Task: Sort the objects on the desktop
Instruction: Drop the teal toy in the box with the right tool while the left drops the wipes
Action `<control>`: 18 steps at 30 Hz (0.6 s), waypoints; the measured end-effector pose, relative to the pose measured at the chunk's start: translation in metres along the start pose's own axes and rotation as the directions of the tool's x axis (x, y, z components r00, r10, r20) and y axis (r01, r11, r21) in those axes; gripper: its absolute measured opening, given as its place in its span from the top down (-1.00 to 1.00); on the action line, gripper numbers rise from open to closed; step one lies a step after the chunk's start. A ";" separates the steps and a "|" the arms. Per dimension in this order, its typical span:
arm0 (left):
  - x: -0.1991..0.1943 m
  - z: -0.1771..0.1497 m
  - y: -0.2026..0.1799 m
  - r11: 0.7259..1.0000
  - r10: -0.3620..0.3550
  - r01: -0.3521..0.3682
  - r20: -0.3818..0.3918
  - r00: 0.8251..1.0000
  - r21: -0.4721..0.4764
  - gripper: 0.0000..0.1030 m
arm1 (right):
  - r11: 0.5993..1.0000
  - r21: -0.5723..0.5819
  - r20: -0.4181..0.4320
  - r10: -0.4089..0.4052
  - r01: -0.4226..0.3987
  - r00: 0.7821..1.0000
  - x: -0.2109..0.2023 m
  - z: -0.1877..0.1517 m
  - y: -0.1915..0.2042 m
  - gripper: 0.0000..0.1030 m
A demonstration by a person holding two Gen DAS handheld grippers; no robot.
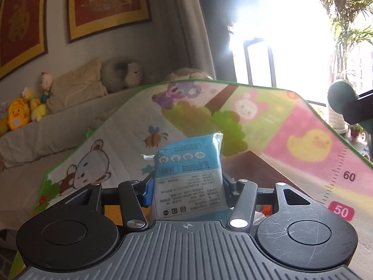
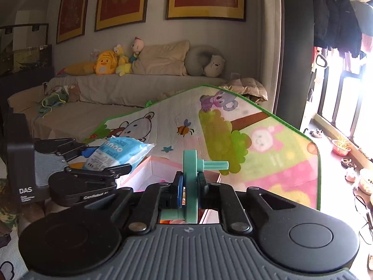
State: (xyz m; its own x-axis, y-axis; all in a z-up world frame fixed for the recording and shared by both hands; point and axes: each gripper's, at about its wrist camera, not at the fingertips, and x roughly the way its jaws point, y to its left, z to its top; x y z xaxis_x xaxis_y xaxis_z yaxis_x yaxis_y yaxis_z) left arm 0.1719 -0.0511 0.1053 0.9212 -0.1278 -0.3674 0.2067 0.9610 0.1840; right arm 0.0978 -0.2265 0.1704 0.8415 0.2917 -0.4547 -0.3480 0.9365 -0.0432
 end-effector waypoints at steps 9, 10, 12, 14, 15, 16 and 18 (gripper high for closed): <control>-0.020 -0.029 0.035 0.989 -0.065 0.066 0.014 0.998 -0.129 -0.72 | 0.999 0.015 -0.124 0.048 -0.047 0.991 0.087 0.001 0.001 0.78; -0.029 -0.034 0.037 0.988 -0.073 0.075 0.014 0.997 -0.132 -0.74 | 0.998 0.020 -0.140 0.061 -0.059 0.988 0.100 0.005 0.004 0.78; -0.045 -0.045 0.037 0.988 -0.084 0.082 -0.005 0.996 -0.130 -0.78 | 0.996 0.033 -0.176 0.084 -0.080 0.981 0.126 0.012 0.012 0.78; -0.055 -0.058 0.037 0.989 -0.092 0.088 -0.028 0.995 -0.122 -0.83 | 0.995 0.038 -0.198 0.096 -0.090 0.976 0.152 0.020 0.021 0.78; -0.058 -0.066 0.037 0.989 -0.093 0.087 -0.046 0.995 -0.120 -0.83 | 0.996 0.032 -0.200 0.093 -0.088 0.975 0.162 0.022 0.025 0.78; -0.061 -0.073 0.038 0.989 -0.091 0.083 -0.063 0.994 -0.119 -0.84 | 0.996 0.035 -0.213 0.092 -0.087 0.973 0.176 0.025 0.029 0.78; -0.066 -0.088 0.042 0.990 -0.073 0.060 -0.101 0.992 -0.127 -0.84 | 0.995 0.056 -0.260 0.100 -0.088 0.960 0.200 0.027 0.033 0.78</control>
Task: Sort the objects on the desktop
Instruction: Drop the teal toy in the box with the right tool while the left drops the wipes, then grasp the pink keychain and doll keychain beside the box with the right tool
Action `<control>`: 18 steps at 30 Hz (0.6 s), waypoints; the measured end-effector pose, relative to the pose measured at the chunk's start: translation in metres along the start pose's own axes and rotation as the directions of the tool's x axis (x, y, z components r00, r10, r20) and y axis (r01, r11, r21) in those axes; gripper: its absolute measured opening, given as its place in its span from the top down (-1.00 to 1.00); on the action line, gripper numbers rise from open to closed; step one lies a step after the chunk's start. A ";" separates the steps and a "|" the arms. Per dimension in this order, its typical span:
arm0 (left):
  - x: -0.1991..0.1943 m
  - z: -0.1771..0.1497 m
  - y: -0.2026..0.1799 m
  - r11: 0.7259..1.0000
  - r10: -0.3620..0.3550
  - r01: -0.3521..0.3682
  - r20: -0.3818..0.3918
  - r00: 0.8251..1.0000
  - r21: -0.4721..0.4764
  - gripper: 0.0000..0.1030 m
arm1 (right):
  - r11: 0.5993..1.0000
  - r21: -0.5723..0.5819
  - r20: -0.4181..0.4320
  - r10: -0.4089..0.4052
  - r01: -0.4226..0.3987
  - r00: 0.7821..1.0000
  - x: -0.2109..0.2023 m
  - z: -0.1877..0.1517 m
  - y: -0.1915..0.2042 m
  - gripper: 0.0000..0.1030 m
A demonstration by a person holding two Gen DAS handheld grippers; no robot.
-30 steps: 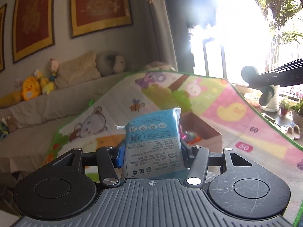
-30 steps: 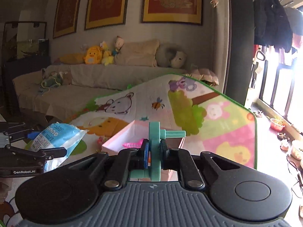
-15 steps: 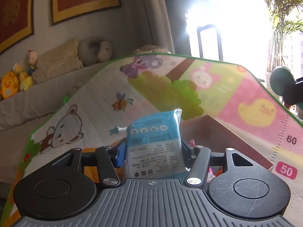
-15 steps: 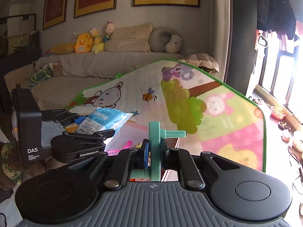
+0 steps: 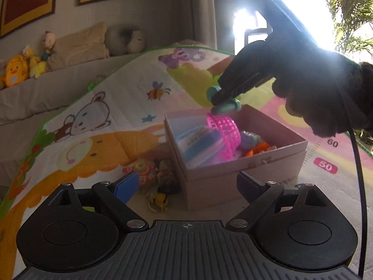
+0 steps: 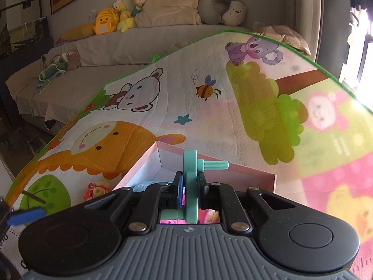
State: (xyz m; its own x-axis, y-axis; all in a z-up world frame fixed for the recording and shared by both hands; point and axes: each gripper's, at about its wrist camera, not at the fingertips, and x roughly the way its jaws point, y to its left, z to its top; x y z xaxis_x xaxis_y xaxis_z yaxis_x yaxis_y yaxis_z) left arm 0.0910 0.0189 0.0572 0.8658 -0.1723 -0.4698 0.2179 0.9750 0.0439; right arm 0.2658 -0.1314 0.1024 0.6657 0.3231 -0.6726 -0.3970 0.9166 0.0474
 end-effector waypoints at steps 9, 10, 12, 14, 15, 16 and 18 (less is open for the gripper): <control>-0.006 -0.031 0.050 0.980 0.087 -0.100 -0.079 0.993 -0.175 -0.93 | 0.999 -0.023 0.007 -0.043 0.043 0.999 -0.004 0.023 0.022 0.72; -0.006 -0.032 0.054 0.975 0.096 -0.110 -0.081 0.992 -0.193 -0.93 | 0.999 -0.029 -0.003 -0.031 0.031 1.000 -0.005 0.026 0.028 0.68; -0.007 -0.033 0.059 0.968 0.115 -0.132 -0.091 0.989 -0.212 -0.94 | 0.999 -0.035 -0.042 0.009 -0.010 0.999 -0.003 0.031 0.044 0.52; -0.008 -0.033 0.062 0.965 0.122 -0.142 -0.103 0.987 -0.219 -0.94 | 0.998 -0.032 -0.094 0.043 -0.046 0.995 0.007 0.034 0.065 0.28; -0.009 -0.034 0.063 0.965 0.122 -0.143 -0.106 0.987 -0.221 -0.95 | 0.998 -0.028 -0.120 0.053 -0.057 0.991 0.014 0.035 0.076 0.19; -0.011 -0.035 0.063 0.965 0.121 -0.142 -0.107 0.987 -0.221 -0.95 | 0.997 -0.031 -0.141 0.061 -0.066 0.988 0.022 0.036 0.087 0.02; -0.016 -0.039 0.064 0.964 0.118 -0.139 -0.105 0.987 -0.224 -0.96 | 0.995 -0.070 -0.174 0.057 -0.070 0.983 0.039 0.036 0.110 0.02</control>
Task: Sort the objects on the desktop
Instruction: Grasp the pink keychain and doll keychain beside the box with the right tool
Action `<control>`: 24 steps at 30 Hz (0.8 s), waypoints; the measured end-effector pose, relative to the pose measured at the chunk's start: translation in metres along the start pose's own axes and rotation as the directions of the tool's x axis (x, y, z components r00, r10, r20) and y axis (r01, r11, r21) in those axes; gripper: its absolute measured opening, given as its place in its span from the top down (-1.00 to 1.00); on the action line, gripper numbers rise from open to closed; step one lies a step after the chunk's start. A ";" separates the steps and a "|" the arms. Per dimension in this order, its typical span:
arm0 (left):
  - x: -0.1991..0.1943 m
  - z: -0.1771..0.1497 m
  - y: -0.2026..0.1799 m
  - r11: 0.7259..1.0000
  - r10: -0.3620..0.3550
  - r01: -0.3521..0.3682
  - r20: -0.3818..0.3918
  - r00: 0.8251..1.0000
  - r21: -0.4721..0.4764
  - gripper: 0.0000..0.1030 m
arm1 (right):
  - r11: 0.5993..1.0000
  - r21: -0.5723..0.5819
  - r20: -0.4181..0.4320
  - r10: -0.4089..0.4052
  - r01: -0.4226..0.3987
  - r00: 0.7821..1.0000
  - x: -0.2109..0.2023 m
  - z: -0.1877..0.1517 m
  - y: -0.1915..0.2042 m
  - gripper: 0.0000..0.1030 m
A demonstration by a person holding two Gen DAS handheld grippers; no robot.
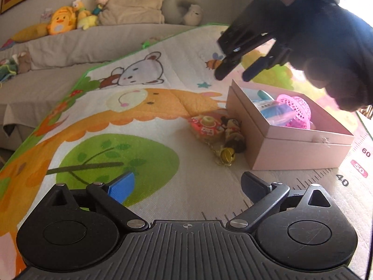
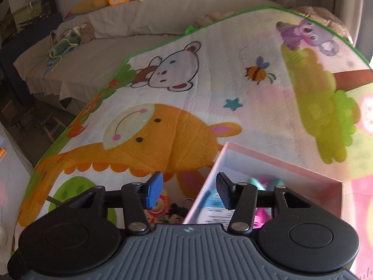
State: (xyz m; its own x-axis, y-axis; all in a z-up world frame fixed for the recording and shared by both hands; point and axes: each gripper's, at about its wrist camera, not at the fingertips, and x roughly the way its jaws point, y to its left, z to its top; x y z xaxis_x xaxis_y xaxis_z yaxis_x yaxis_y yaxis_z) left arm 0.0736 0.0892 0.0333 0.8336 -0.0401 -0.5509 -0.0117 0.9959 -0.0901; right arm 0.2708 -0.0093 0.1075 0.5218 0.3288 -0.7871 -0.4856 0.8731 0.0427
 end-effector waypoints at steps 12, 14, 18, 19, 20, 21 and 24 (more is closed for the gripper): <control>-0.018 -0.012 0.009 0.998 -0.041 0.043 0.036 0.998 -0.055 -0.98 | 0.976 -0.180 -0.136 -0.151 0.126 0.979 0.083 -0.010 0.053 0.70; -0.018 -0.012 0.009 0.997 -0.048 0.049 0.034 0.998 -0.057 -0.98 | 0.987 -0.150 -0.194 -0.092 0.064 0.977 0.076 -0.019 0.056 0.70; -0.021 -0.015 0.005 0.997 -0.074 0.075 0.027 0.997 -0.033 -0.99 | 0.984 -0.122 -0.335 0.079 -0.126 0.939 0.048 -0.042 0.068 0.70; -0.021 -0.015 0.003 0.997 -0.078 0.078 0.028 0.997 -0.022 -0.99 | 0.976 -0.156 -0.313 0.100 -0.155 0.945 0.034 -0.043 0.073 0.70; -0.021 -0.016 0.000 0.997 -0.078 0.078 0.029 0.997 -0.004 -0.99 | 0.968 -0.205 -0.268 0.085 -0.143 0.960 0.023 -0.042 0.078 0.69; -0.021 -0.016 -0.003 0.997 -0.075 0.075 0.028 0.997 0.011 -0.99 | 0.967 -0.237 -0.220 0.042 -0.095 0.975 0.017 -0.038 0.080 0.69; -0.022 -0.019 -0.009 0.997 -0.065 0.064 0.030 0.997 0.043 -1.00 | 0.971 -0.233 -0.158 -0.101 0.062 0.982 0.027 -0.021 0.071 0.69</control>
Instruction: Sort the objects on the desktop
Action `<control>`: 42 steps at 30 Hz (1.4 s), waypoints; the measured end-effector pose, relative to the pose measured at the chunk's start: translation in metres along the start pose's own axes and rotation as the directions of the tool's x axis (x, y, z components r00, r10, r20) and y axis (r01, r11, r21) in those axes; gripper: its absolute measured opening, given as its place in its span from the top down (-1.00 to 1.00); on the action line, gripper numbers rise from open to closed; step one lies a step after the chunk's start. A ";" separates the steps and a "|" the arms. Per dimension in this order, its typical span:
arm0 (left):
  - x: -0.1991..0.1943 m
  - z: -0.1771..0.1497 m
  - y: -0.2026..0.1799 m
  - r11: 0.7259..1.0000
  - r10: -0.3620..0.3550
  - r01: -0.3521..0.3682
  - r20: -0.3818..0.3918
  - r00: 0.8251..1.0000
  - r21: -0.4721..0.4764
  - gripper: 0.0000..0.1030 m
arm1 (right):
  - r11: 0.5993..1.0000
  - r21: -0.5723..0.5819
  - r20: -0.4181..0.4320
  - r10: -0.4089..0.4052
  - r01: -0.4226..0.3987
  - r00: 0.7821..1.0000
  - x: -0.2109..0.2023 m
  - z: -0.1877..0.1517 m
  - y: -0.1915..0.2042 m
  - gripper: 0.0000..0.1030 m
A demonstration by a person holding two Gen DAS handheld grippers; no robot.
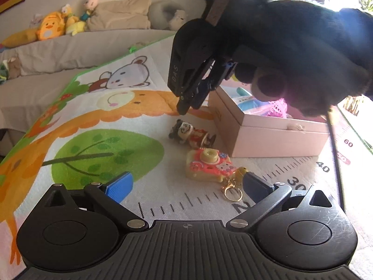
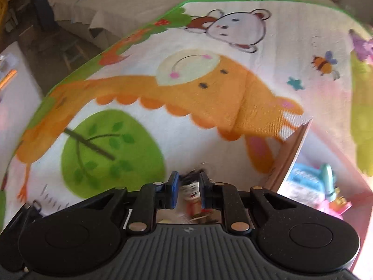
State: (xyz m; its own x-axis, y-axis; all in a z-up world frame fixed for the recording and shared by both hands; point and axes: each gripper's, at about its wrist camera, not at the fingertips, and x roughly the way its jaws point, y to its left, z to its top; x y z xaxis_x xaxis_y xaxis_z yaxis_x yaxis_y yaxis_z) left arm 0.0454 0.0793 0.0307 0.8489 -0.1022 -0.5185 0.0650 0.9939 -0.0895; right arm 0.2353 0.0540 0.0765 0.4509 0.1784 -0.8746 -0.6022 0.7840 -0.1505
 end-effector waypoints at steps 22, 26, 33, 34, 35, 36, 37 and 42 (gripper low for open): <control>-0.012 -0.009 0.005 1.000 -0.023 0.022 -0.052 0.998 -0.016 -1.00 | 0.981 -0.059 0.017 0.187 -0.185 0.982 -0.036 -0.109 0.011 0.71; -0.009 -0.010 -0.001 1.000 0.007 -0.006 -0.083 0.997 0.006 -1.00 | 0.980 -0.021 0.037 0.200 -0.199 0.979 -0.052 -0.148 -0.011 0.58; -0.022 -0.013 -0.011 0.999 0.015 -0.010 -0.119 0.993 0.040 -1.00 | 0.982 0.185 0.122 0.011 -0.033 0.992 -0.064 -0.215 -0.077 0.52; -0.026 -0.013 -0.013 0.999 0.001 0.005 -0.121 0.993 0.043 -1.00 | 0.975 0.222 0.146 0.003 -0.036 0.989 -0.069 -0.225 -0.088 0.40; -0.031 -0.013 -0.017 0.998 -0.024 0.030 -0.124 0.992 0.047 -1.00 | 0.968 0.245 0.172 0.008 -0.051 0.985 -0.074 -0.235 -0.094 0.26; -0.035 -0.012 -0.021 0.996 -0.056 0.064 -0.130 0.990 0.056 -1.00 | 0.965 0.250 0.198 0.027 -0.077 0.980 -0.080 -0.244 -0.097 0.20; -0.039 -0.012 -0.025 0.994 -0.079 0.089 -0.135 0.988 0.066 -1.00 | 0.964 0.244 0.221 0.052 -0.107 0.974 -0.084 -0.251 -0.097 0.10; -0.043 -0.021 -0.062 0.971 -0.131 0.166 -0.193 0.972 0.175 -1.00 | 0.968 0.080 0.306 0.204 -0.239 0.930 -0.097 -0.262 -0.069 0.03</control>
State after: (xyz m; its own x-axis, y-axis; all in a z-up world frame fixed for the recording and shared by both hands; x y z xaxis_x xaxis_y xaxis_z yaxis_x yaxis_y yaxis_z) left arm -0.0058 0.0212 0.0408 0.7159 -0.2381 -0.6563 0.2955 0.9550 -0.0241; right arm 0.0605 -0.1728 0.0507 0.4979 0.5082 -0.7027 -0.6378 0.7636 0.1003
